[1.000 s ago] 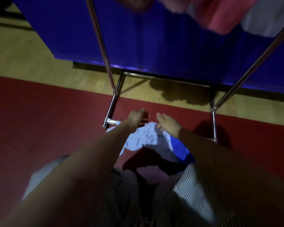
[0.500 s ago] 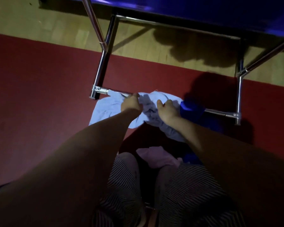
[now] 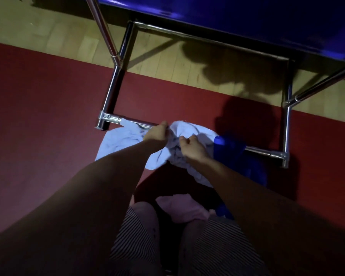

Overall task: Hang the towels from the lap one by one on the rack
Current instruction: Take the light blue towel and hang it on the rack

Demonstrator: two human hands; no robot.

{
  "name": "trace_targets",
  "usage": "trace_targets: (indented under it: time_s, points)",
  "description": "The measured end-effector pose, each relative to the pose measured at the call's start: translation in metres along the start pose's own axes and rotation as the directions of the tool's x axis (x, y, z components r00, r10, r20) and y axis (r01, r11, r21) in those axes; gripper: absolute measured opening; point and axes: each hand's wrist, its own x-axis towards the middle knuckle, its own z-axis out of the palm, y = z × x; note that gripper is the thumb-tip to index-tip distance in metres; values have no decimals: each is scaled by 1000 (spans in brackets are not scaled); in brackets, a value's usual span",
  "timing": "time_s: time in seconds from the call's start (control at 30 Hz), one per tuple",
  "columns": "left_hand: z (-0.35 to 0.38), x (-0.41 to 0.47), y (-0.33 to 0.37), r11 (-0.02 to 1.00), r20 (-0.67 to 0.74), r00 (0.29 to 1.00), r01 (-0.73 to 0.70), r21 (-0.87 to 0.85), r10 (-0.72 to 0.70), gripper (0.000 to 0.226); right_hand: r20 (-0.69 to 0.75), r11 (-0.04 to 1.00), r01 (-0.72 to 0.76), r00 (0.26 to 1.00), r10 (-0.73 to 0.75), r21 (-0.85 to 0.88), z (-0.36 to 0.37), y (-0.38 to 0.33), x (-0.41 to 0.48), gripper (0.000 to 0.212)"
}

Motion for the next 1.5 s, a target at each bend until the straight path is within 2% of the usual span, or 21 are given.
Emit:
trace_targets:
  time_s: [0.07,0.2,0.27,0.33,0.37,0.43,0.5,0.53,0.6,0.67,0.73,0.8,0.83,0.93,1.03,1.13,1.2,1.27,1.33,1.4,1.5]
  points:
    - [-14,-7,7,976,85,988,-113,-184,130,15,-22,1000,4,1000,-4,-4,-4,-2,-7,45]
    - [-70,-28,29,916,209,917,-272,-295,339,17,-67,973,193,980,-186,127,-25,-6,-31,51]
    - [-96,-43,39,908,279,878,-315,-277,389,19,1,937,335,942,-337,96,-43,-14,-52,67]
    - [-116,-59,49,899,341,841,-331,-286,419,12,119,895,446,887,-446,32,-57,-20,-68,73]
    - [-133,-74,56,895,347,831,-359,-265,436,8,129,867,497,859,-496,21,-67,-28,-83,70]
    - [-149,-95,65,898,395,808,-373,-232,438,6,150,875,484,866,-478,-10,-78,-33,-96,59]
    - [-166,-124,74,893,397,801,-383,-234,448,10,199,885,449,885,-421,-124,-89,-39,-121,21]
    - [-176,-141,78,889,391,799,-392,-238,457,14,218,868,476,870,-442,-142,-95,-43,-139,17]
    - [-192,-168,83,893,414,792,-405,-195,449,22,231,842,525,841,-489,-125,-101,-46,-163,39]
    - [-205,-194,85,918,475,791,-379,-118,387,21,199,823,565,815,-544,-63,-111,-42,-191,42]
    - [-209,-212,79,952,549,787,-302,-57,283,20,119,811,583,803,-584,44,-119,-35,-207,28]
    - [-207,-225,71,961,570,799,-271,60,190,43,14,778,602,789,-614,179,-128,-30,-222,30]
    - [-205,-229,66,964,544,822,-253,84,169,48,-33,761,605,787,-616,233,-132,-27,-230,26]
    - [-209,-241,61,968,461,865,-247,45,200,37,-177,705,632,772,-611,323,-140,-21,-247,19]
    - [-218,-248,53,979,445,881,-201,40,162,52,-326,646,651,759,-564,398,-142,-18,-252,18]
    - [-223,-251,45,980,415,899,-186,64,143,53,-429,660,648,755,-495,380,-147,-19,-244,12]
    - [-226,-252,41,989,346,927,-149,-25,148,49,-462,701,624,763,-452,345,-148,-17,-237,18]
    - [-229,-252,41,968,283,944,-109,-227,173,53,-478,763,589,768,-427,265,-147,-15,-230,26]
    - [-233,-252,45,895,270,940,-71,-439,207,54,-386,845,514,817,-429,148,-144,-13,-227,31]
    - [-237,-256,56,795,234,943,-49,-605,235,33,-239,888,454,873,-426,75,-135,-15,-226,35]
    - [-236,-252,70,692,213,940,-31,-721,265,29,-138,863,481,875,-463,155,-120,-28,-234,23]
